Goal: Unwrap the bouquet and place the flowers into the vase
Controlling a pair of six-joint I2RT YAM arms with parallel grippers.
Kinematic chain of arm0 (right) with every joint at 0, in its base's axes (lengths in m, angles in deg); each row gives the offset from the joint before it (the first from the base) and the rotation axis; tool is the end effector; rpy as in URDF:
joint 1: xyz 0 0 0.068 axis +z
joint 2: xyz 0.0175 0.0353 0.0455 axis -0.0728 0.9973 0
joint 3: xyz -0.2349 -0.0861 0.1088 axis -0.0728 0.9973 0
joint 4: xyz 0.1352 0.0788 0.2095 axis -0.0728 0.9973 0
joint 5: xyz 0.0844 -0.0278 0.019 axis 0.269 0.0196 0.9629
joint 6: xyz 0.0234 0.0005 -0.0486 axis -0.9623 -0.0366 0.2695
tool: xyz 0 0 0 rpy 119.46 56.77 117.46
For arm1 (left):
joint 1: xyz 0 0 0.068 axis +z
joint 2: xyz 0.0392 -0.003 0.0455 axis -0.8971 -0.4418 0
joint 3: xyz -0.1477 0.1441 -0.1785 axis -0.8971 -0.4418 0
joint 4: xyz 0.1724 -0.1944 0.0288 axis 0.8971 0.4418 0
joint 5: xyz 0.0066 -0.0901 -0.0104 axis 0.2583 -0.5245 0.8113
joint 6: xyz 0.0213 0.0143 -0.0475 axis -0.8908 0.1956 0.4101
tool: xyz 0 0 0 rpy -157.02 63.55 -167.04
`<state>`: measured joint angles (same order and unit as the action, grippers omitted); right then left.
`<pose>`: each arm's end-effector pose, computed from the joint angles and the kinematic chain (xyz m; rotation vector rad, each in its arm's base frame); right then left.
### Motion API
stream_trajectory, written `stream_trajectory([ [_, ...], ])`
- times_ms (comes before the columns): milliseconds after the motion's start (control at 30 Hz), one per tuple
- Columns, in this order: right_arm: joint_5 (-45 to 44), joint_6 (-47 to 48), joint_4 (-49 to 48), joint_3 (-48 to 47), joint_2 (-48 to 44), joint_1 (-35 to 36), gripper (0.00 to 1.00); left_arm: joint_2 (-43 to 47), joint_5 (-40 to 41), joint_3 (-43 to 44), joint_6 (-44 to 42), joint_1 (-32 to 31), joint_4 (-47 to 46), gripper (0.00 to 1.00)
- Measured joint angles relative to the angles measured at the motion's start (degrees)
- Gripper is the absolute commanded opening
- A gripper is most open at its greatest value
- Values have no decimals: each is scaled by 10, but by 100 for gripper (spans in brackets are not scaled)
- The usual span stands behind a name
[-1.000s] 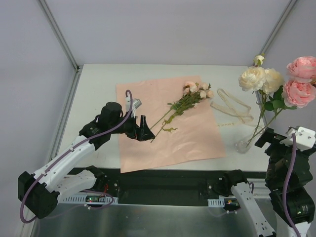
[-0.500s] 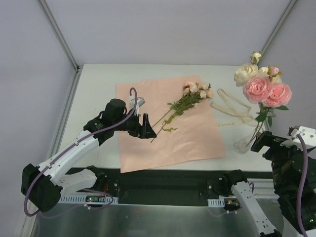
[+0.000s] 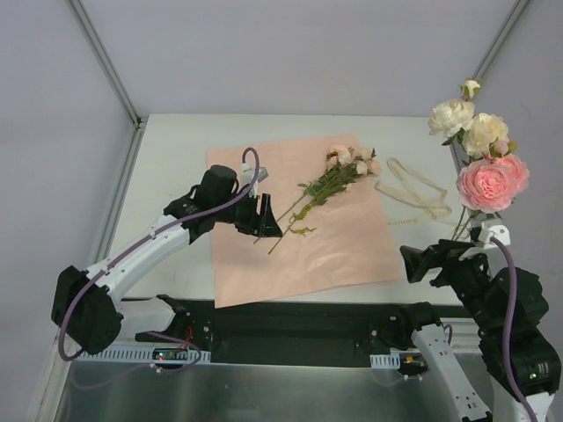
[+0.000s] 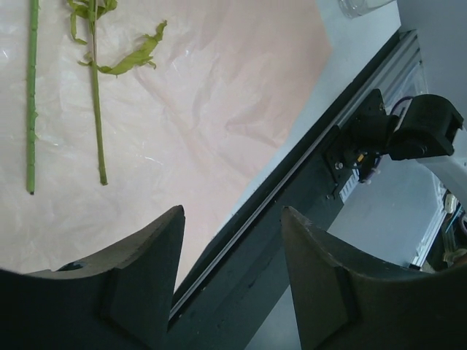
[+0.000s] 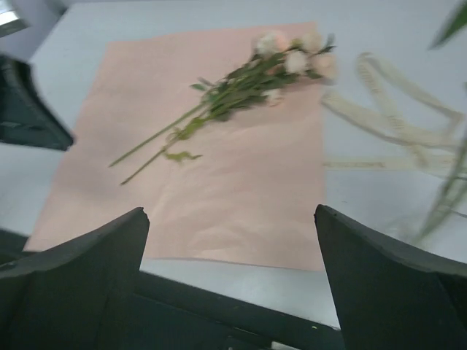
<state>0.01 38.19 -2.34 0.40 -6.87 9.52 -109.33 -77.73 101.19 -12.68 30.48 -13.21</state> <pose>-0.0064 -0.0028 0.4037 -0.2926 1.6646 0.0469 0.2048 -0.1574 0.2960 0.5160 2.1912 -1.1804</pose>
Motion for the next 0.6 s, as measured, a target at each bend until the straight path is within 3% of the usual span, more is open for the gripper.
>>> stream_trajectory([
  [67,88,-18,-25,33,-4,0,100,-40,6,24,-7,0,4,50],
  [233,198,-76,-92,127,-2,0,98,-144,33,90,-23,0,18,41],
  [600,232,-68,-109,165,-17,0,99,-411,138,303,-89,-1,86,39],
])
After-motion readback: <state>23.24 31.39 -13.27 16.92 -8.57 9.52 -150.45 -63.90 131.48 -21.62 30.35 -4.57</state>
